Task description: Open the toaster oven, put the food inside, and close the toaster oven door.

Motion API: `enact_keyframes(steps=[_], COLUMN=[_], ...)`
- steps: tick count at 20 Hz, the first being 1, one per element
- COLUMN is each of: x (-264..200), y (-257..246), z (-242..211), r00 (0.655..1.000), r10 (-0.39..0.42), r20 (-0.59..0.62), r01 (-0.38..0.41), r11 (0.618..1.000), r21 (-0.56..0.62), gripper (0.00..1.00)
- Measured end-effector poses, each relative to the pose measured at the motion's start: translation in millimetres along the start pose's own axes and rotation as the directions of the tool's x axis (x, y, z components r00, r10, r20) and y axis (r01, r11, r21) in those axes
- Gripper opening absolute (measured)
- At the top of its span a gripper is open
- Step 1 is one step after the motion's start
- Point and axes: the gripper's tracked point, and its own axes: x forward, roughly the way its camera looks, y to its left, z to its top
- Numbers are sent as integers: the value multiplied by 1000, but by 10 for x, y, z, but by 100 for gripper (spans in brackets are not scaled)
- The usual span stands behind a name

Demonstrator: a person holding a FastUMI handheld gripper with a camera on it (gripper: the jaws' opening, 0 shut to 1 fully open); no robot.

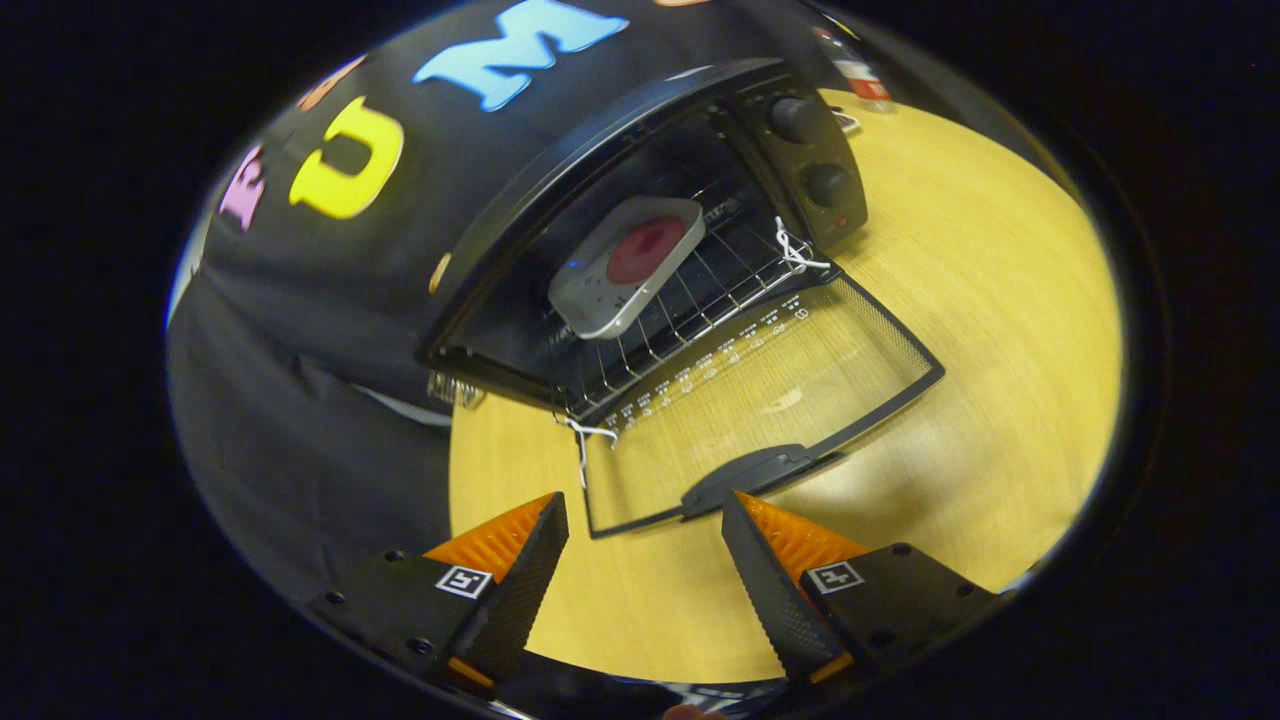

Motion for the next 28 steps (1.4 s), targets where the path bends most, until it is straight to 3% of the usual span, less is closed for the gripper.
enact_keyframes(steps=[3, 7, 11, 20, 28], x=[-34, -53, 65, 388, 432], y=[-228, -522, -638, -758, -741], z=[-177, -187, -131, -179, -158], r00=[990, 955, 938, 912, 911], r10=[-134, -296, -345, -409, -412], r20=[-41, -10, 42, -12, -18], r01=[126, 275, 324, 369, 371], r11=[981, 901, 823, 834, 838], r21=[-150, -336, -467, -411, -401], gripper=[98, 99, 99, 99, 98])
